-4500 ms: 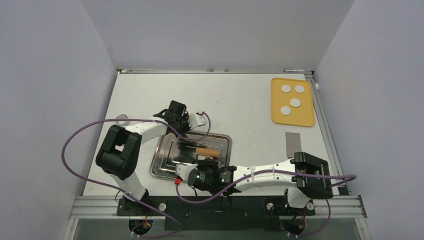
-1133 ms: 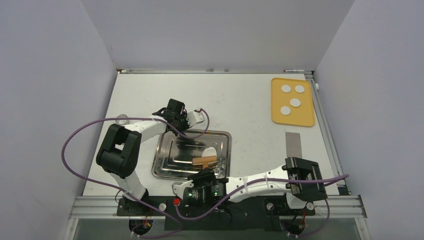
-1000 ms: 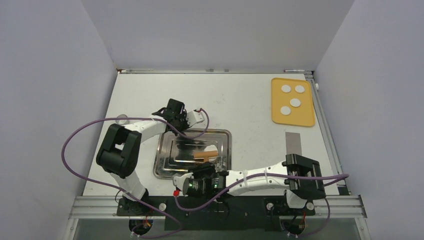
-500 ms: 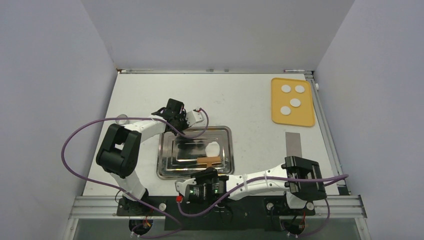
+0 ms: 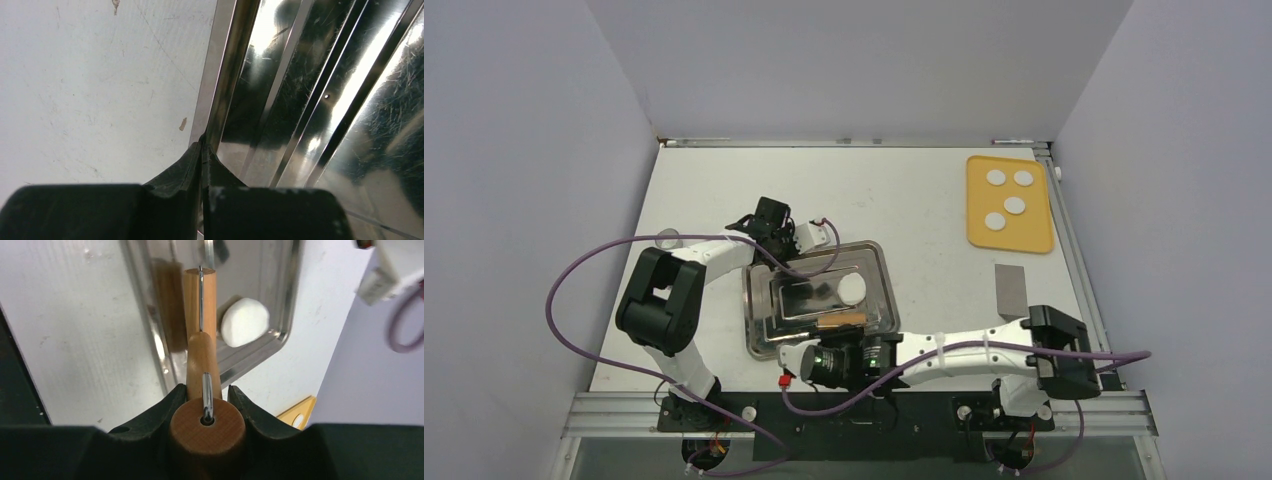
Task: Roll out the dumpling wrappers from the dough
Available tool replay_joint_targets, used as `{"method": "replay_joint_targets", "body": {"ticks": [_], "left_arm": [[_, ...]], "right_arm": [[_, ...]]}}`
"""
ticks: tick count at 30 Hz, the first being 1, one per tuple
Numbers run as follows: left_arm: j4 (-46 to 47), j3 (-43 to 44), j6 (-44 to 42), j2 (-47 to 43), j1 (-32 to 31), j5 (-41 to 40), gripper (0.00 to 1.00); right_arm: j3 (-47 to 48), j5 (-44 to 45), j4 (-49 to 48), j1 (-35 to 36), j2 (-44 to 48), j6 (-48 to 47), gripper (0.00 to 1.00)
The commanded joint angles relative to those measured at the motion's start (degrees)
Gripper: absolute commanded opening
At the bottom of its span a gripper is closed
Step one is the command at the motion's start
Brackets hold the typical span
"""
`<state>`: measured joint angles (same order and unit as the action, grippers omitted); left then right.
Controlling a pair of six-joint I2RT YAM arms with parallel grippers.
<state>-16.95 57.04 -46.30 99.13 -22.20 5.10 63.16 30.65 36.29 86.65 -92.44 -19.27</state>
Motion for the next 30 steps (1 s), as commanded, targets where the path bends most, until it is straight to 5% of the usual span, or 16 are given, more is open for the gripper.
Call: {"method": "replay_joint_targets", "body": {"ticks": [1, 9, 19, 26, 30], "left_arm": [[-8.69, -1.65, -3.52, 0.56, 0.08, 2.1, 0.0], [-10.5, -1.68, -14.38, 0.44, 4.23, 2.75, 0.0], [-12.46, 1.56, -16.0, 2.58, 2.56, 3.37, 0.0], [-11.92, 6.36, -11.64, 3.51, -0.12, 5.69, 0.35], [-12.67, 10.78, -10.13, 7.52, -2.6, 5.75, 0.39]], "right_arm": [[4.1, 0.78, -4.63, -3.85, 9.45, -6.24, 0.08], [2.43, -0.98, -12.38, -10.11, 6.83, -18.13, 0.08], [-5.44, -5.39, -13.88, -11.34, 0.62, -17.04, 0.08], [-7.88, -8.36, -13.08, -10.19, -0.59, -12.91, 0.08], [-7.94, -10.12, -13.16, -10.1, 0.25, -12.21, 0.08]]}}
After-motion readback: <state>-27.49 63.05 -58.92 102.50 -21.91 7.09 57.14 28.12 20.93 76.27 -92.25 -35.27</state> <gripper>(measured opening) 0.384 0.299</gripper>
